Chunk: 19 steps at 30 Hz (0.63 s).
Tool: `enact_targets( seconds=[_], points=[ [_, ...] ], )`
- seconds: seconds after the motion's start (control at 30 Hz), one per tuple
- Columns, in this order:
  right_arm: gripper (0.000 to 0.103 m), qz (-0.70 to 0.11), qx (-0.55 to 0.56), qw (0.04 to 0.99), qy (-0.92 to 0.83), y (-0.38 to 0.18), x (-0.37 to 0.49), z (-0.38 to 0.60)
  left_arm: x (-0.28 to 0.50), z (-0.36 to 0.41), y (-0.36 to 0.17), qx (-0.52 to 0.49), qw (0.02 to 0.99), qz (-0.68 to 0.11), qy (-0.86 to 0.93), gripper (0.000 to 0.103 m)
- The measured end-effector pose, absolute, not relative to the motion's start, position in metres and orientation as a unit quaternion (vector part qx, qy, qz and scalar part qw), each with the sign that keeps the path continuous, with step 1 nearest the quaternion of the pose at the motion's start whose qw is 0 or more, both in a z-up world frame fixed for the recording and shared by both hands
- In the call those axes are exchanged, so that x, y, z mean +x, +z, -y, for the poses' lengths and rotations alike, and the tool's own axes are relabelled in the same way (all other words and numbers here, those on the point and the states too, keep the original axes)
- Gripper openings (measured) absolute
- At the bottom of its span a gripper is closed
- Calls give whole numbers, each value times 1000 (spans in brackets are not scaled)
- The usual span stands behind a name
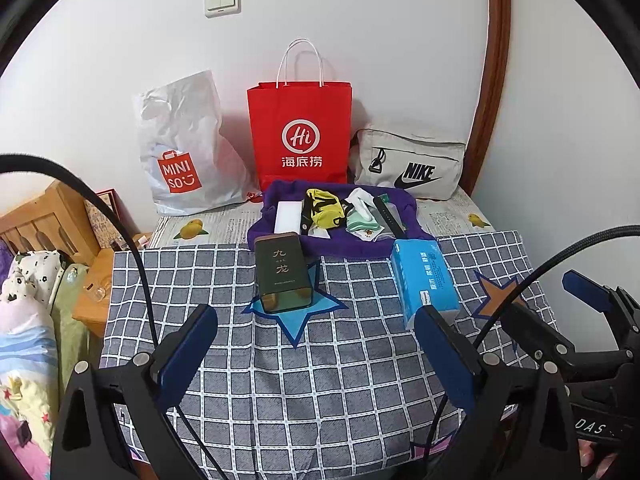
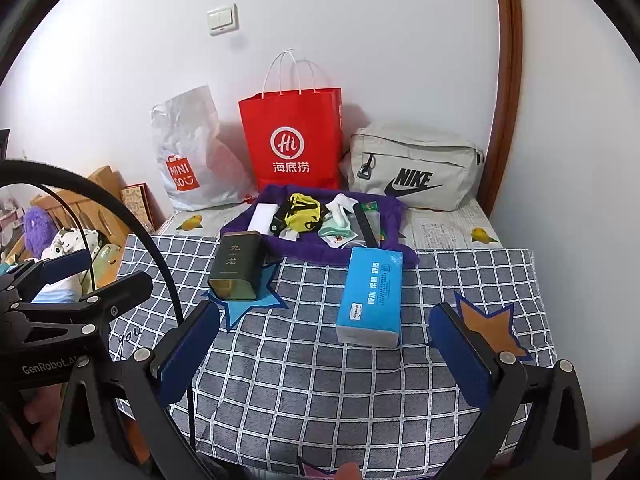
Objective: Organize soft objects
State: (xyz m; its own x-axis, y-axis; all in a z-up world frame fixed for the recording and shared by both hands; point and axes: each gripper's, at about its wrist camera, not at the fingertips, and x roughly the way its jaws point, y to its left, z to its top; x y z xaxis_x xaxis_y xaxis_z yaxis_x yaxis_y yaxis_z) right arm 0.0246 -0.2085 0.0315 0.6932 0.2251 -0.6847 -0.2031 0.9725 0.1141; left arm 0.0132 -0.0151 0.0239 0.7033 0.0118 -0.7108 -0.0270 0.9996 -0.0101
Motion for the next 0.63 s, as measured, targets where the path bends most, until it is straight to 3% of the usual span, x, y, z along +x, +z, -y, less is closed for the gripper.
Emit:
enact_targets(
  seconds=[0.63],
  points=[
    [103,-376,12,919,116,29,26,209,12,14,24,-7,924,-381,13,100]
  ],
)
